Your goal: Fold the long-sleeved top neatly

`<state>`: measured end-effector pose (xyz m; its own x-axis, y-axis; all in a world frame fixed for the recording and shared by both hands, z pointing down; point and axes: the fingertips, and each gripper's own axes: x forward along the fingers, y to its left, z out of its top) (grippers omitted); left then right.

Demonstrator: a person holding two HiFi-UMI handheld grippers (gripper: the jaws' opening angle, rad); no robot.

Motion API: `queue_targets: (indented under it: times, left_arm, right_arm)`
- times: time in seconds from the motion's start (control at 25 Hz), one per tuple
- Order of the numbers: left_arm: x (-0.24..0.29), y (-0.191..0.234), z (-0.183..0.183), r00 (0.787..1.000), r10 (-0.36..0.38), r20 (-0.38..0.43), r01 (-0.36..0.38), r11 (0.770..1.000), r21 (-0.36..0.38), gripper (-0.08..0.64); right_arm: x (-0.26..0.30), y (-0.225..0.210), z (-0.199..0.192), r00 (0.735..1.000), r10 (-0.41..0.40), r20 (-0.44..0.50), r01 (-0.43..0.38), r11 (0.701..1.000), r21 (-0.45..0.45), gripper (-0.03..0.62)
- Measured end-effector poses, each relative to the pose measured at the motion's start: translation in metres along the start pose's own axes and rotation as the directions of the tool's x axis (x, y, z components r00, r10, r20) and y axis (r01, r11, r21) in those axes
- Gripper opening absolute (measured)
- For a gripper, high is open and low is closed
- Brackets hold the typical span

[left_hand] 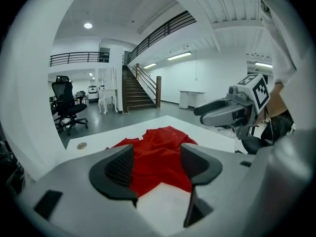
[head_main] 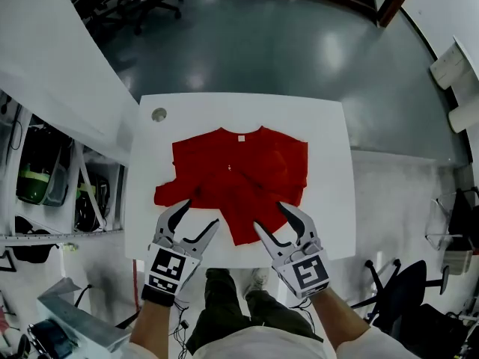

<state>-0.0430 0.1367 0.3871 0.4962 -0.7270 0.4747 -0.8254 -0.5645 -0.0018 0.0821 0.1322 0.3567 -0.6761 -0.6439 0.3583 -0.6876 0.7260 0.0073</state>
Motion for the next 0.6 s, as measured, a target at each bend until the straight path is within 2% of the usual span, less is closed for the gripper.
queue_targets:
  times: [0.12, 0.24, 0.36, 0.48, 0.6]
  left_arm:
    - [0.011, 0.002, -0.010, 1.000, -0.012, -0.022, 0.012, 1.000, -0.009, 0.296]
    - [0.022, 0.004, -0.022, 0.999, -0.027, -0.047, 0.026, 1.000, -0.010, 0.296]
    - [0.033, 0.006, -0.033, 0.997, -0.039, -0.066, 0.038, 0.999, -0.020, 0.295]
    - [0.042, 0.011, -0.042, 0.996, -0.049, -0.081, 0.046, 0.998, -0.032, 0.295]
    - [0.051, 0.015, -0.054, 0.993, -0.059, -0.102, 0.055, 0.998, -0.039, 0.293]
  right_arm:
    - [0.010, 0.002, -0.015, 0.997, 0.010, -0.070, -0.006, 0.999, 0.047, 0.238]
    - [0.023, 0.002, -0.026, 0.997, 0.022, -0.071, -0.020, 0.999, 0.038, 0.230]
    - [0.034, 0.005, -0.038, 0.993, 0.035, -0.111, -0.029, 0.998, 0.054, 0.216]
    - [0.047, 0.003, -0.049, 0.995, 0.042, -0.088, -0.041, 0.999, 0.017, 0.209]
    - [0.059, 0.002, -0.063, 0.992, 0.043, -0.116, -0.041, 0.999, 0.018, 0.204]
